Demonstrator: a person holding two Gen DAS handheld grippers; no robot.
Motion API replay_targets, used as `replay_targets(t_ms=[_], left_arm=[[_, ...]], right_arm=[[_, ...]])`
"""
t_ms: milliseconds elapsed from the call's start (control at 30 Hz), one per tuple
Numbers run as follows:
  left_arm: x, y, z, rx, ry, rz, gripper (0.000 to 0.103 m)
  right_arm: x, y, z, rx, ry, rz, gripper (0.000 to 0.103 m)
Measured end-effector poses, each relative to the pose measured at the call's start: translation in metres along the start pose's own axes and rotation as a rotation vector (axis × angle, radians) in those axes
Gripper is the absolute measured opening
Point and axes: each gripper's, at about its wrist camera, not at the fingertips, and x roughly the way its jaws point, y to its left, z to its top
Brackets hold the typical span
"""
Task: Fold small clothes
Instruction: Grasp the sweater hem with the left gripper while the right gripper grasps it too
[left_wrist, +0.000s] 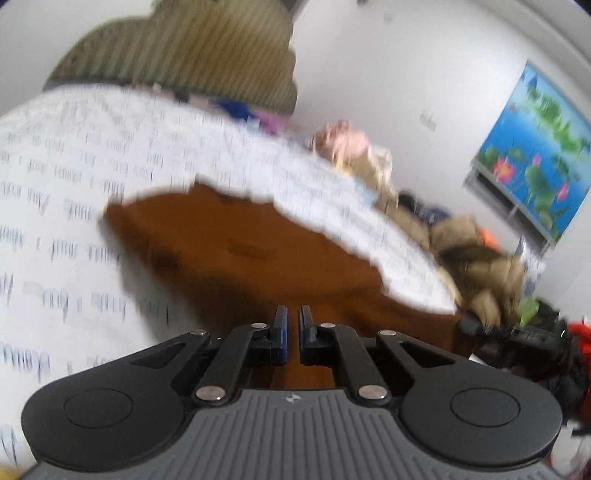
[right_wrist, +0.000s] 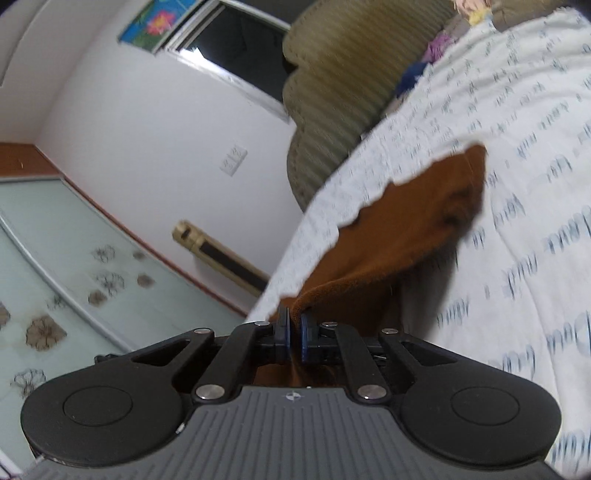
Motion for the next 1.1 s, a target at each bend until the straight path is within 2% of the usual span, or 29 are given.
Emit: replay_targets(t_ms=[33, 100, 167, 200, 267, 300, 367, 400, 433, 467, 500, 533, 633, 767, 800, 867, 900, 933, 1000, 1100], left_arm=[[0.001, -0.001, 0.008, 0.023, -0.031, 0.020, 0.006], [0.013, 0.000, 0.023, 0.075, -0.090, 0.126, 0.006], [0.033, 0.010, 0.034, 0.050, -0.071, 0.222, 0.006], [0.039, 0.018, 0.035, 0.012, -0.055, 0.240, 0.006], [0.044, 0.030, 0.030, -0.054, -0.033, 0.210, 0.009], [0.044, 0.034, 0.024, -0.072, -0.007, 0.192, 0.016], [0.040, 0.039, 0.008, -0.079, 0.032, 0.192, 0.047], [0.033, 0.042, -0.005, -0.085, 0.031, 0.200, 0.080], [0.024, 0.047, -0.016, -0.090, 0.014, 0.204, 0.095], [0.016, 0.051, -0.025, -0.087, -0.012, 0.198, 0.096], [0.009, 0.051, -0.036, -0.070, -0.017, 0.179, 0.096], [0.001, 0.049, -0.045, -0.050, -0.007, 0.155, 0.096], [-0.009, 0.043, -0.067, -0.008, 0.007, 0.076, 0.096], [0.030, 0.031, -0.086, 0.039, 0.118, 0.040, 0.096], [0.041, 0.028, -0.090, 0.047, 0.130, 0.040, 0.095], [0.051, 0.020, -0.096, 0.071, 0.111, 0.064, 0.092], [0.054, 0.015, -0.096, 0.095, 0.117, 0.063, 0.060], [0.055, 0.011, -0.095, 0.113, 0.146, 0.047, 0.010], [0.053, 0.012, -0.086, 0.064, 0.181, 0.008, 0.009], [0.033, 0.006, -0.064, 0.086, 0.140, -0.001, 0.009]], right_arm=[[0.005, -0.001, 0.009, -0.012, -0.013, -0.017, 0.011], [0.018, -0.007, 0.024, -0.019, -0.033, -0.044, 0.011], [0.032, -0.017, 0.038, -0.022, -0.051, -0.090, 0.011], [0.040, -0.020, 0.044, -0.050, -0.059, -0.145, 0.011], [0.049, -0.028, 0.045, -0.073, -0.058, -0.252, 0.011], [0.053, -0.033, 0.044, -0.066, -0.040, -0.274, 0.012], [0.054, -0.044, 0.035, -0.048, -0.008, -0.295, 0.018], [0.052, -0.048, 0.028, -0.040, 0.007, -0.305, 0.030], [0.048, -0.052, 0.022, -0.028, 0.019, -0.303, 0.051], [0.041, -0.054, 0.015, -0.017, 0.018, -0.289, 0.063], [0.031, -0.055, 0.007, -0.007, 0.014, -0.262, 0.083], [0.023, -0.057, 0.002, -0.003, 0.013, -0.231, 0.090], [0.004, -0.061, -0.009, -0.011, 0.050, -0.174, 0.090], [0.017, -0.050, -0.024, -0.107, 0.144, -0.182, 0.088], [0.025, -0.045, -0.027, -0.152, 0.164, -0.198, 0.083], [0.039, -0.037, -0.032, -0.221, 0.199, -0.227, 0.057], [0.044, -0.033, -0.035, -0.241, 0.217, -0.246, 0.024], [0.049, -0.032, -0.035, -0.242, 0.231, -0.261, 0.018], [0.046, -0.027, -0.037, -0.250, 0.235, -0.256, 0.018], [0.024, -0.010, -0.034, -0.230, 0.182, -0.180, 0.018]])
